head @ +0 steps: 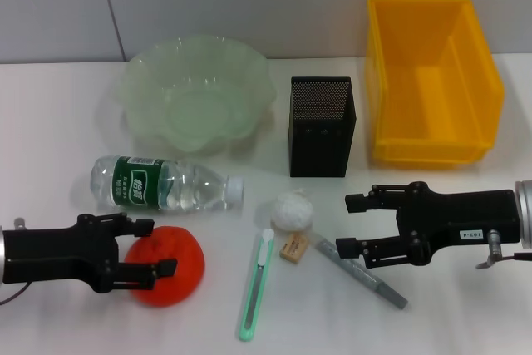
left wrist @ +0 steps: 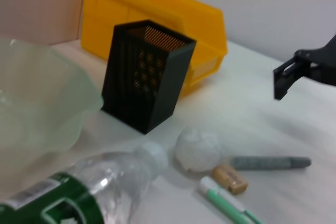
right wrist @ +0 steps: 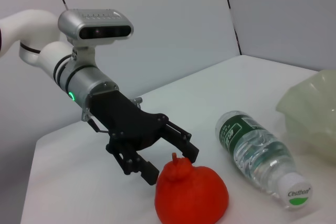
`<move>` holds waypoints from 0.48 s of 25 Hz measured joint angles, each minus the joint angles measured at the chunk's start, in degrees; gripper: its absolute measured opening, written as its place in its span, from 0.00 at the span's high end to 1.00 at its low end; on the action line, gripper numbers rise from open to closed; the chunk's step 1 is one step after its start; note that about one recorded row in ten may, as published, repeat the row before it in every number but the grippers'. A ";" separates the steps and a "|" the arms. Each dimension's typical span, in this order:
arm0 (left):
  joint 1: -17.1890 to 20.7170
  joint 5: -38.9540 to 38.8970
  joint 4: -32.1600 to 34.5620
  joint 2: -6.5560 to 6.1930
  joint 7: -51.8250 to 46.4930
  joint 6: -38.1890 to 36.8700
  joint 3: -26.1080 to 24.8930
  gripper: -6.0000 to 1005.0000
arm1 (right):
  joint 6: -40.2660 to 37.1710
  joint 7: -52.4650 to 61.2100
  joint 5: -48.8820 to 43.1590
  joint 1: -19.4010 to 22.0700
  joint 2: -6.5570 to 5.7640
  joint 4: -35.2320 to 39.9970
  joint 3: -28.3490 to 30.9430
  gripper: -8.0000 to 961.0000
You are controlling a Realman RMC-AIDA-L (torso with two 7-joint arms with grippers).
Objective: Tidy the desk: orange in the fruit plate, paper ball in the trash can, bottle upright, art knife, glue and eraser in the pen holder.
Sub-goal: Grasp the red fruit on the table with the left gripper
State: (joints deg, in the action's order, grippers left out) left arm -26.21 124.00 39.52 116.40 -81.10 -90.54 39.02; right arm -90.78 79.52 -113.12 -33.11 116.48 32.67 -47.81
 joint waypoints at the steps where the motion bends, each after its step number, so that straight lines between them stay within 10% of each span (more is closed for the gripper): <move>1: 0.03 0.41 0.00 0.17 0.14 0.46 0.02 0.19 | 0.00 0.03 0.00 -0.04 0.00 0.00 0.00 0.16; 12: 0.14 1.58 0.48 1.36 3.56 2.58 -0.06 0.23 | -0.33 0.56 0.00 -0.29 -0.06 0.02 0.00 0.16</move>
State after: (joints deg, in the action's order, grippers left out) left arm -26.07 125.58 40.00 117.77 -77.55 -87.97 38.96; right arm -91.11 80.08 -113.13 -33.40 116.42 32.69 -47.81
